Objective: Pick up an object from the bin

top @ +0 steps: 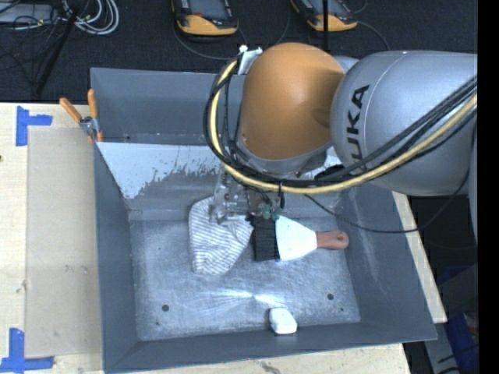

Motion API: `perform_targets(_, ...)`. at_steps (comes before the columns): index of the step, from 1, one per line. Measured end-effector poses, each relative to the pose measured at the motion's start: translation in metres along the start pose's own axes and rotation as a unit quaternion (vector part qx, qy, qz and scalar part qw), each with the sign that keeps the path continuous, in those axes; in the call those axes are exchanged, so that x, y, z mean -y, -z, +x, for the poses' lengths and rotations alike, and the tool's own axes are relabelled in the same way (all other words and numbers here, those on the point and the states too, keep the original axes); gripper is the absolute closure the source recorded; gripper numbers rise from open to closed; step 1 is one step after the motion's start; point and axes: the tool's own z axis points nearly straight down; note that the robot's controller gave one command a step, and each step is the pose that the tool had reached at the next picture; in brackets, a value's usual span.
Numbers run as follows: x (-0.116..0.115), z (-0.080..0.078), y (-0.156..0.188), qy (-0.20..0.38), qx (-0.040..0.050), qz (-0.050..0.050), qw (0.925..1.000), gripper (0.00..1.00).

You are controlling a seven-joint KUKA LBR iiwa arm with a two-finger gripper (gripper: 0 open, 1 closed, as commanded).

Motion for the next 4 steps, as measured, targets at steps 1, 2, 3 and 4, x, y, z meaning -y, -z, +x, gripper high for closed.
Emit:
perform_targets(1, -0.011, 0.008, -0.061, 0.058, -0.0019, 0.000, 0.9983, 0.00)
perform_targets(2, -0.011, 0.007, -0.060, 0.058, -0.0010, 0.000, 0.9983, 0.00)
perform_targets(3, 0.003, 0.007, -0.057, 0.063, -0.0006, 0.000, 0.9980, 0.00)
perform_targets(4, 0.041, -0.004, -0.167, 0.073, 0.0003, -0.003, 0.9974, 1.00)
